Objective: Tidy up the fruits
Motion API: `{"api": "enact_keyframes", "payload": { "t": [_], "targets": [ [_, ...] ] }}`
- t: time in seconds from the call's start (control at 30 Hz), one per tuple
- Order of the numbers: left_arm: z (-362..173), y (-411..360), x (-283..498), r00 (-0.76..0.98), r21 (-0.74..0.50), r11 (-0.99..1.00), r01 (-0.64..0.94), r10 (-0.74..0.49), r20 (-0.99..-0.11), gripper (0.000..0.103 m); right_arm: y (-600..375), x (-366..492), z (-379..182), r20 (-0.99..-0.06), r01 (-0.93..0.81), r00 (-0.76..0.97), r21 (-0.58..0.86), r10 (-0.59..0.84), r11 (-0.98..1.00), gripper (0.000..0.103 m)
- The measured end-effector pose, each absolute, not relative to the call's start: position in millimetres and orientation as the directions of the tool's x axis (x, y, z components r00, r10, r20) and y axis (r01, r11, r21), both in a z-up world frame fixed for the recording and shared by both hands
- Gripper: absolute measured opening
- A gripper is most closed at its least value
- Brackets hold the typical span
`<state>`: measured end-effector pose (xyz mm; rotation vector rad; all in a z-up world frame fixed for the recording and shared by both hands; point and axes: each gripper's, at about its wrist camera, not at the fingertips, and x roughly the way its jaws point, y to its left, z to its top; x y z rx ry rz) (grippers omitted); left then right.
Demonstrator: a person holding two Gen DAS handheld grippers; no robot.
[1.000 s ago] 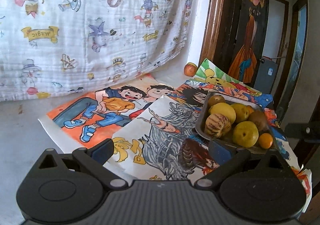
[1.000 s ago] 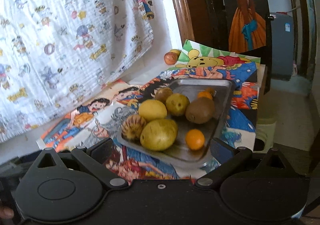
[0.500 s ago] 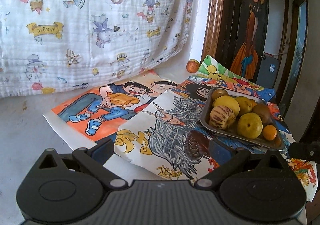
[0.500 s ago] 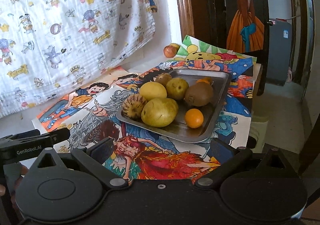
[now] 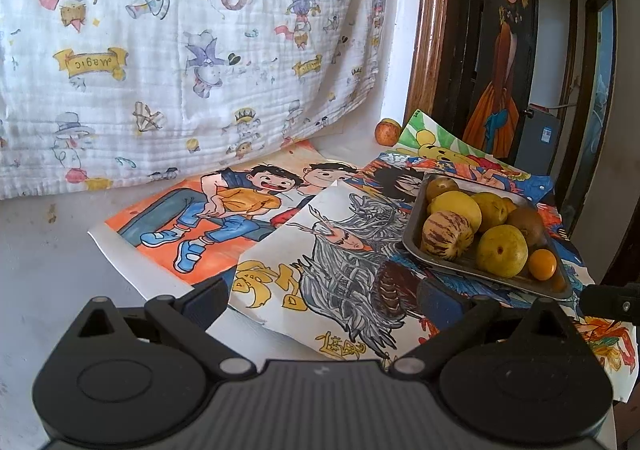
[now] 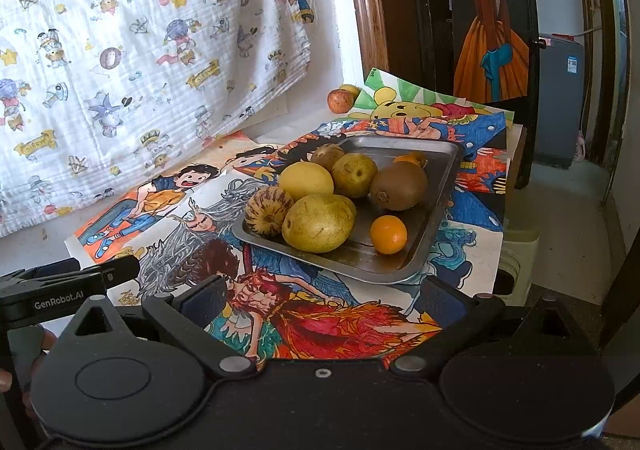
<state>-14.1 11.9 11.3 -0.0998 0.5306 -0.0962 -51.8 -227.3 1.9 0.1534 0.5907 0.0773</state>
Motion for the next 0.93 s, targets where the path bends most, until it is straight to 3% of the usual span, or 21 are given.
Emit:
{"api": "enact_keyframes", "payload": {
  "t": [0.93],
  "targets": [
    [11.2, 14.3, -17.5, 0.858, -0.152, 0.984, 0.092, -0.156, -0.49, 0.103, -227.6, -51.6, 0.6, -0.549, -0.035, 0.825, 0.179, 0.13, 0.983, 0.103]
  ]
}}
